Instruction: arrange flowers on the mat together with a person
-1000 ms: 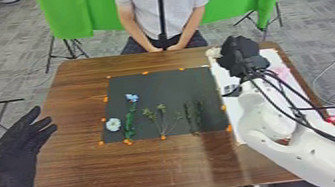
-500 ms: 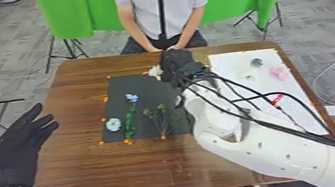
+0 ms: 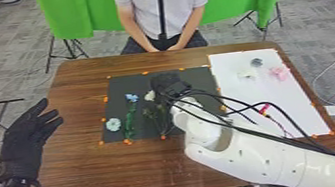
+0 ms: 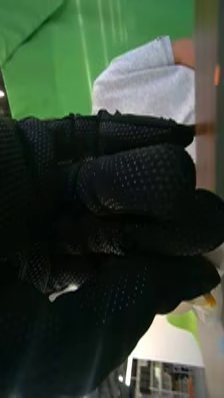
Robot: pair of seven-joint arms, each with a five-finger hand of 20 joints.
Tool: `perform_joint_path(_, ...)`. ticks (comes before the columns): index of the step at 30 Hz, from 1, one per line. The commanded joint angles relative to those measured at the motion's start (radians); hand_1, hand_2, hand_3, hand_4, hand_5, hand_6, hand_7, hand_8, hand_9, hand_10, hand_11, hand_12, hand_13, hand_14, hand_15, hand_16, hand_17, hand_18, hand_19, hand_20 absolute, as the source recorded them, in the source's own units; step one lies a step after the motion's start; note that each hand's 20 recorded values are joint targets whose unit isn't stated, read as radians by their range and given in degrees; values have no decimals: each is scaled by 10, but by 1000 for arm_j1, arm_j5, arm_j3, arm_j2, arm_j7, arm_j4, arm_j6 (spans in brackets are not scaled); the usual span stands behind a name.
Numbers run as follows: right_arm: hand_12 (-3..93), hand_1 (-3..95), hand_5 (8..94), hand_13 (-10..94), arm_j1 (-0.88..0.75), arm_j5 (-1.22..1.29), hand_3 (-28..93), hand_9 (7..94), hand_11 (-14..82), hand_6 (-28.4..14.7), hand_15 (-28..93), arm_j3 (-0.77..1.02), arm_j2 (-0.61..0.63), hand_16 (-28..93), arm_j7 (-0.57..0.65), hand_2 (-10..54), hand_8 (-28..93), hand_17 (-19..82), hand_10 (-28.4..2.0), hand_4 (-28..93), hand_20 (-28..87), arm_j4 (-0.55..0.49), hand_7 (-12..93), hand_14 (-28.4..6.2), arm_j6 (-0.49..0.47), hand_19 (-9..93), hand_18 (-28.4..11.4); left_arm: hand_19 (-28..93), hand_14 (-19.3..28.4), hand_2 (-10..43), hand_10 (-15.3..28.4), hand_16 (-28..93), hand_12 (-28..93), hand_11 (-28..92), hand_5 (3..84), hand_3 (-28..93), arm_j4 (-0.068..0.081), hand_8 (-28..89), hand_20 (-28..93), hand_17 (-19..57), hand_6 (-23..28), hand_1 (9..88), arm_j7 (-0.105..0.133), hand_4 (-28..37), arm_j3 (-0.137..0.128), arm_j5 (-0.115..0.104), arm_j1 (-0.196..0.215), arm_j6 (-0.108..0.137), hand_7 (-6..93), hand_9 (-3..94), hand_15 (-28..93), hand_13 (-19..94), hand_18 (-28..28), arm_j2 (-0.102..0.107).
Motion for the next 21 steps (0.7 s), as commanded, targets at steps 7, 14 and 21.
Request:
perform_joint_path(7,350,512,724,765,23,-68,667,838,249,15,620,-52,4,187,32,-95,-15,336,-78,-283,-69,-27,167,-55,-93,866,-164,516,265,61,200,-123,91,294,385,799,9,-103,99,-95,91,220,-22,-283,1,7,1,-13,146,351,580,236,213,-6)
perform_joint_path(14,229,434,654,726,23,-71,709,752,358,1,645,-49,8,175,23,-95,-118,315,-119,-283,-60,-49,152,-72,-97,854,-174,517,265,61,200,-122,91,294,386,798,6,-103,100,-96,91,221,-21,-283,2,9,4,-9,146,351,581,236,213,-10)
perform_joint_path(21,209,416,629,712,21,-66,711,730,371,-10,654,-28,7,172,20,-95,-116,307,-131,-282,-56,-69,140,-81,-153,851,-183,517,264,61,200,-123,90,294,387,799,5,-103,100,-96,92,221,-19,-283,1,9,9,-4,145,351,581,235,214,-12)
